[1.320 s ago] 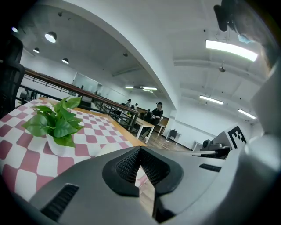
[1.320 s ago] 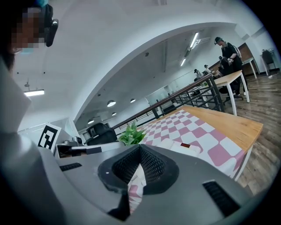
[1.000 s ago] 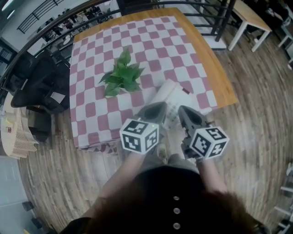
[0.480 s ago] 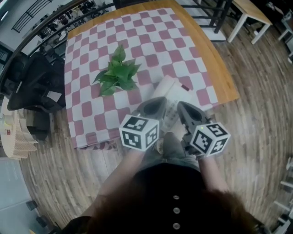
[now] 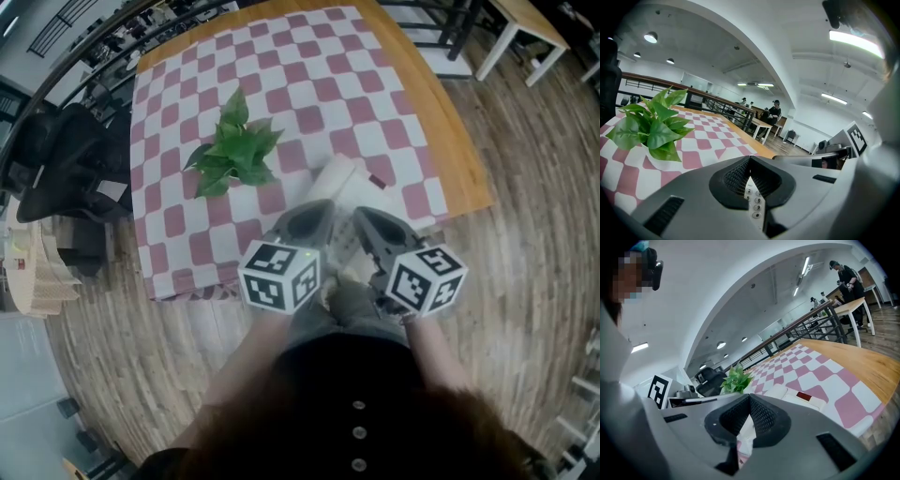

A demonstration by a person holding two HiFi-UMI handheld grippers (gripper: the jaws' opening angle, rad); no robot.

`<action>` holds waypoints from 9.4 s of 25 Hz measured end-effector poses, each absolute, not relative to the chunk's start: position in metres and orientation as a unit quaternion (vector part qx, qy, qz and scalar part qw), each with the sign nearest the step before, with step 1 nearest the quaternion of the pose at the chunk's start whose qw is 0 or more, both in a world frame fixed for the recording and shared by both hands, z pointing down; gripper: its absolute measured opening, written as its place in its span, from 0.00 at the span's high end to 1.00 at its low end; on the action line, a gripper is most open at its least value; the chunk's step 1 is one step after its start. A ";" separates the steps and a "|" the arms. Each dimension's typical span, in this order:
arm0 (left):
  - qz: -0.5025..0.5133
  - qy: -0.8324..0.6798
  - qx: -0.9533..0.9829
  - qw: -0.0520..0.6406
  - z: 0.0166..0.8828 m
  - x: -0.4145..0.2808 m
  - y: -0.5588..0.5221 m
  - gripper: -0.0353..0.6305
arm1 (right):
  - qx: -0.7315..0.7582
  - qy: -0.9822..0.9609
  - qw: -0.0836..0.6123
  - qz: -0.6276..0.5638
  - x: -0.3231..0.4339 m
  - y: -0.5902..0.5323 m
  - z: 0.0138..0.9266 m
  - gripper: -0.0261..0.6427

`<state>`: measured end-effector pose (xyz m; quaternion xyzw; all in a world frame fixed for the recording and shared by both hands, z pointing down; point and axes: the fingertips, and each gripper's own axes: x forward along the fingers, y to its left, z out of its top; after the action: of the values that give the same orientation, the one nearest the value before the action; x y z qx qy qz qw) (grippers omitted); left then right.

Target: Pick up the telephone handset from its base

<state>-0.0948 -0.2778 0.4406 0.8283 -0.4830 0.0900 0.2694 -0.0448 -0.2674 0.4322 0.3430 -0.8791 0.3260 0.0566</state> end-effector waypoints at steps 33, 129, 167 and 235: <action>0.176 -0.497 0.811 0.254 0.469 -0.104 -0.291 0.87 | 0.344 -0.872 0.075 0.340 -0.022 -0.285 0.449 0.94; 0.258 -0.471 0.823 0.183 0.449 -0.110 -0.315 0.62 | 0.375 -0.878 0.037 0.296 0.006 -0.312 0.398 0.95; -0.067 -0.546 0.826 0.122 0.326 -0.176 -0.246 0.62 | 0.264 -0.941 -0.005 0.210 -0.061 -0.304 0.310 0.94; -0.090 -0.534 0.826 0.154 0.349 -0.156 -0.239 0.62 | 0.269 -0.939 0.061 0.206 -0.056 -0.271 0.355 0.95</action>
<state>-0.1563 -0.2388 0.3491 0.8262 -0.5344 -0.0896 0.1541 -0.0562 -0.2708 0.3552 0.2692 -0.9388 0.2063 0.0609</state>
